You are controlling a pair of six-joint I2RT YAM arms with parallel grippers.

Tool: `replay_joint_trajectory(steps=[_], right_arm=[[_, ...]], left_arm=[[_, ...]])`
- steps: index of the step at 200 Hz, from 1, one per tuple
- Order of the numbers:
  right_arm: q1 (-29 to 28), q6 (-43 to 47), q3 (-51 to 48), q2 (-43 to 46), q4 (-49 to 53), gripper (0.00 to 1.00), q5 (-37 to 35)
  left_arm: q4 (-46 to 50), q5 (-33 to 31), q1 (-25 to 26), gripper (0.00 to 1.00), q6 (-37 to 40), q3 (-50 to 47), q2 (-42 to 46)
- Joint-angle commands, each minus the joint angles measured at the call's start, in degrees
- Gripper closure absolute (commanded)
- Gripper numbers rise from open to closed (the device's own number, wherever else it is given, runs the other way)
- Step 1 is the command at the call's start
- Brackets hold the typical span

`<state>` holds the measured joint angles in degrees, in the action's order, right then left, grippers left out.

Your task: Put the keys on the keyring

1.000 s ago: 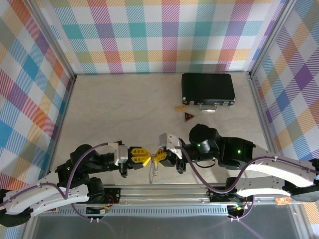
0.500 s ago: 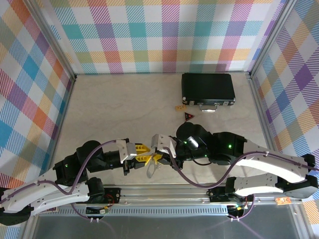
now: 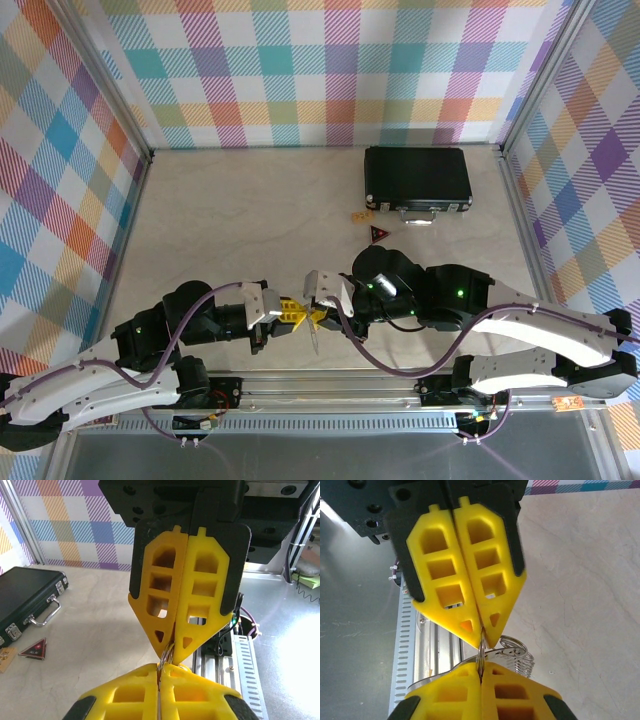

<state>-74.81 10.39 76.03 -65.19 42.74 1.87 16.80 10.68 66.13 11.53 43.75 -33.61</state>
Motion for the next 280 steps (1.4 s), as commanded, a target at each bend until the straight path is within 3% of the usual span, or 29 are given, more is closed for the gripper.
replay_joint_trajectory(steps=[1, 28, 61, 139, 187, 248, 280], right_arm=[[-0.4, 0.8, 2.4, -0.3, -0.4, 1.00, 2.0], [-0.4, 0.5, 2.3, 0.0, -1.0, 1.00, 1.9], [-0.4, -0.3, 0.6, 2.1, -3.3, 0.89, 1.7], [-0.4, -1.1, -0.7, 3.6, -6.4, 0.79, 3.4], [-0.4, -2.1, -2.9, 5.0, -9.8, 0.78, 5.3], [-0.4, -2.6, -5.3, 6.9, -12.2, 0.91, 6.1], [-0.4, -2.4, -5.4, 6.8, -12.3, 0.84, 6.2]], left_arm=[[-4.6, 0.1, 0.2, 1.00, -0.6, -0.1, 1.4], [-9.6, 1.5, 0.4, 1.00, -2.4, -2.5, 3.5], [-14.6, 2.6, 0.3, 1.00, -3.5, -5.0, 5.5], [-19.9, 4.9, 0.4, 1.00, -4.4, -7.1, 5.5], [-23.5, 5.2, 0.4, 1.00, -4.8, -8.5, 6.2], [-24.2, 5.5, 0.3, 1.00, -5.0, -9.1, 5.9], [-24.1, 5.6, 0.4, 1.00, -5.1, -9.3, 6.1]])
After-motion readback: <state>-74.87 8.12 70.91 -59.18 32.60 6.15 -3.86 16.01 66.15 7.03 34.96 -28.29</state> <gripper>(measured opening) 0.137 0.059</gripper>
